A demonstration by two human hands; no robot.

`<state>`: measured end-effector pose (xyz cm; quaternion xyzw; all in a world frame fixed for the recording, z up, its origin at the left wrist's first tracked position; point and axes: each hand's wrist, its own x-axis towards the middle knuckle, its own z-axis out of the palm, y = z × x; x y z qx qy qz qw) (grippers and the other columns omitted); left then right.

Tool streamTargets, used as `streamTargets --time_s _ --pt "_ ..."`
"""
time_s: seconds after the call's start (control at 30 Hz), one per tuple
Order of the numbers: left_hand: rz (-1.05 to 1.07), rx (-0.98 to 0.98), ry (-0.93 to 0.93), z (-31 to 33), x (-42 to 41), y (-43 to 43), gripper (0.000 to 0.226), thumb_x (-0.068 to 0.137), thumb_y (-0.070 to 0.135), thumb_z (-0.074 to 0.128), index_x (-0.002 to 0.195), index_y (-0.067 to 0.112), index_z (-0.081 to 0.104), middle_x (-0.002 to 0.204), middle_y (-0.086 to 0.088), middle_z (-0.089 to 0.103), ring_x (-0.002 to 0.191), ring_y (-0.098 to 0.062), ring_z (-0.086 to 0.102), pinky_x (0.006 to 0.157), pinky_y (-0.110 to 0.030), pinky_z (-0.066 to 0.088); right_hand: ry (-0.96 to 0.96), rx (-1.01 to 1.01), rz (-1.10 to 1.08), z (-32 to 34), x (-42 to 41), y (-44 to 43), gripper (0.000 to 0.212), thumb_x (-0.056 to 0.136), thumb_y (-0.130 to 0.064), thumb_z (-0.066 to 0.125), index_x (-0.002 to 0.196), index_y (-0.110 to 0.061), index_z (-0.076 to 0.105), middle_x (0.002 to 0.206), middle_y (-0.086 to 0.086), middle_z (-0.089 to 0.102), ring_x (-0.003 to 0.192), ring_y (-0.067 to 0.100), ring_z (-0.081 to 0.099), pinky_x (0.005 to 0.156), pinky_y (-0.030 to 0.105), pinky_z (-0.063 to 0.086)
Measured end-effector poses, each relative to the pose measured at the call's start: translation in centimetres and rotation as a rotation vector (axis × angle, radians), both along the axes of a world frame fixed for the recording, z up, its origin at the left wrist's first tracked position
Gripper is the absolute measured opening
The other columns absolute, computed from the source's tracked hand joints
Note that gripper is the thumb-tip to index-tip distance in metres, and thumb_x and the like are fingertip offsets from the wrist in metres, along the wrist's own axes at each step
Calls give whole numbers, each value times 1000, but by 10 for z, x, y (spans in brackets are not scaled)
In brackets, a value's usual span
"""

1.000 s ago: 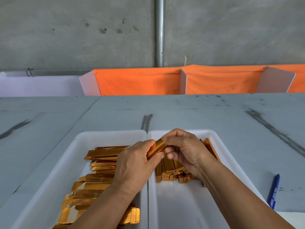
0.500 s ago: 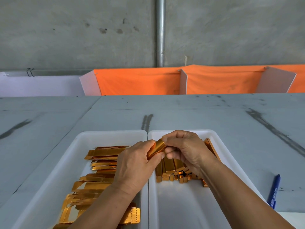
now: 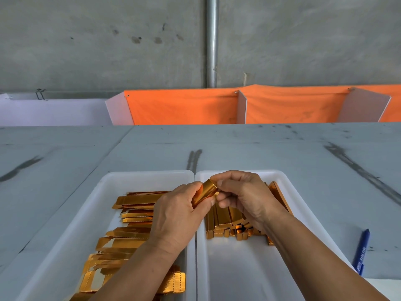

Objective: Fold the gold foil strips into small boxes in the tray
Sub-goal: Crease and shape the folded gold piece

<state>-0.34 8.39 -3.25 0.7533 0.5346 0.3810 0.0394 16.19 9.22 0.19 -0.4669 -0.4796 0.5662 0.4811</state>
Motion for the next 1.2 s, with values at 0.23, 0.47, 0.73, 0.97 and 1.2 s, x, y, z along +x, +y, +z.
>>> streamTargets --time_s 0.23,0.47,0.73,0.97,1.2 --pt "6 8 0 1 -1 0 31 85 51 61 96 22 64 63 19 39 54 -2 44 53 -8 27 9 11 9 -1 -1 0 12 94 -6 63 101 -5 73 67 13 70 52 14 65 54 19 54" --pt "15 26 18 3 0 -1 32 85 48 64 94 18 64 64 17 36 52 -1 38 53 -8 23 37 -5 19 0 -1 0 11 93 -6 64 101 0 70 67 12 71 52 13 66 52 18 55" --pt "25 49 34 4 1 -2 31 84 45 66 94 16 65 65 14 39 53 -6 38 53 -9 25 70 -27 23 -1 -1 0 11 92 -5 65 99 2 69 69 13 71 53 12 67 53 18 56" --pt "39 51 15 3 1 -2 35 85 47 64 94 14 65 65 12 38 54 -8 39 53 -11 27 72 15 7 -3 -2 0 8 89 -7 69 94 -1 73 70 14 72 57 14 69 54 18 57" --pt "57 41 25 2 -1 -2 39 85 52 60 101 16 66 69 11 45 59 -8 47 56 -15 37 22 48 -6 -4 -6 -3 10 89 -6 69 96 -4 76 80 16 75 63 15 71 62 19 58"
